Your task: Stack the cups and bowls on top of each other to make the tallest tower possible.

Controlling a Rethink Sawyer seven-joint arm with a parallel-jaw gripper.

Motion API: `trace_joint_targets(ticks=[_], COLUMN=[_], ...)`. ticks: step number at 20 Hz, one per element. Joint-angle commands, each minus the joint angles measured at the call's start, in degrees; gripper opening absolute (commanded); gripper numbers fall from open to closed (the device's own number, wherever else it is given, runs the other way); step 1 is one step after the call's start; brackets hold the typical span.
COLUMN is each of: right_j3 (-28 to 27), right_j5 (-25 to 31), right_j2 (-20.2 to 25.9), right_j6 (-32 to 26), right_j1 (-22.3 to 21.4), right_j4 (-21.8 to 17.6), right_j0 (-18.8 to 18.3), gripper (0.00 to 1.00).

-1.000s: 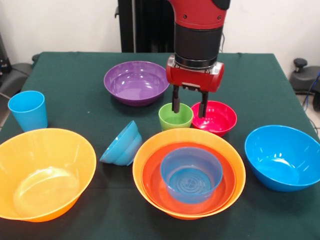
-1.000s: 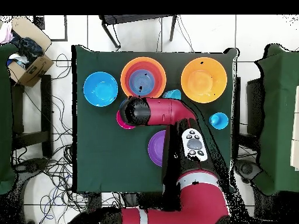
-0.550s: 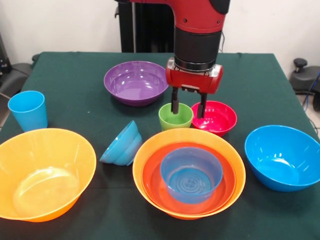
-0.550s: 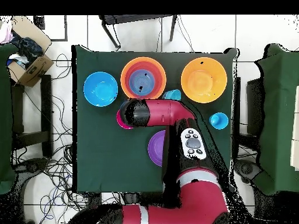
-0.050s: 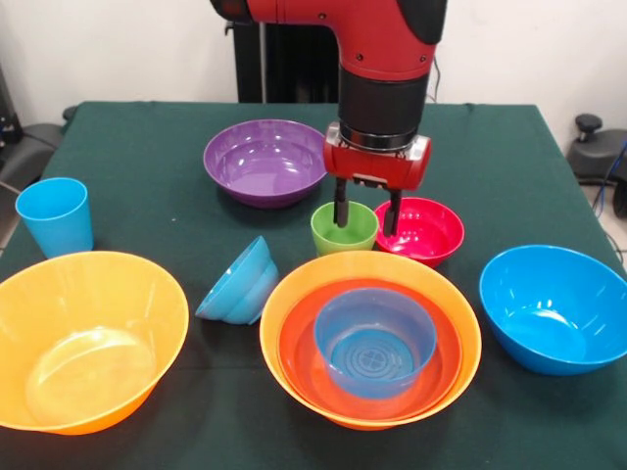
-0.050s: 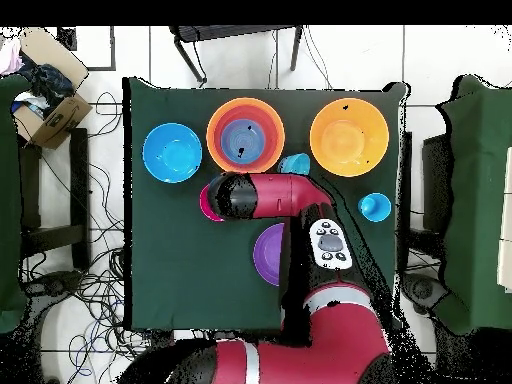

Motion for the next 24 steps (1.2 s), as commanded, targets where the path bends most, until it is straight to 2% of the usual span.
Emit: trace_joint_targets(ticks=[1, 3, 4, 18, 24], right_j3=[-0.6, -0.3, -0.3, -0.8, -0.6], right_j5=[-3.0, -3.6, -3.3, -1.2, -0.2], right_j2=[3.4, 3.5, 4.1, 7.1, 6.2], right_j6=[-2.6, -2.8, -3.6, -6.9, -5.7], right_j1=[2.4, 2.3, 2.3, 2.7, 1.9], right_j4=[-4.5, -4.8, -4.9, -5.0, -5.3], right_j0=[-0.5, -0.7, -1.1, -3.6, -2.9], gripper=[1.00, 1.00, 0.00, 0.00, 0.00])
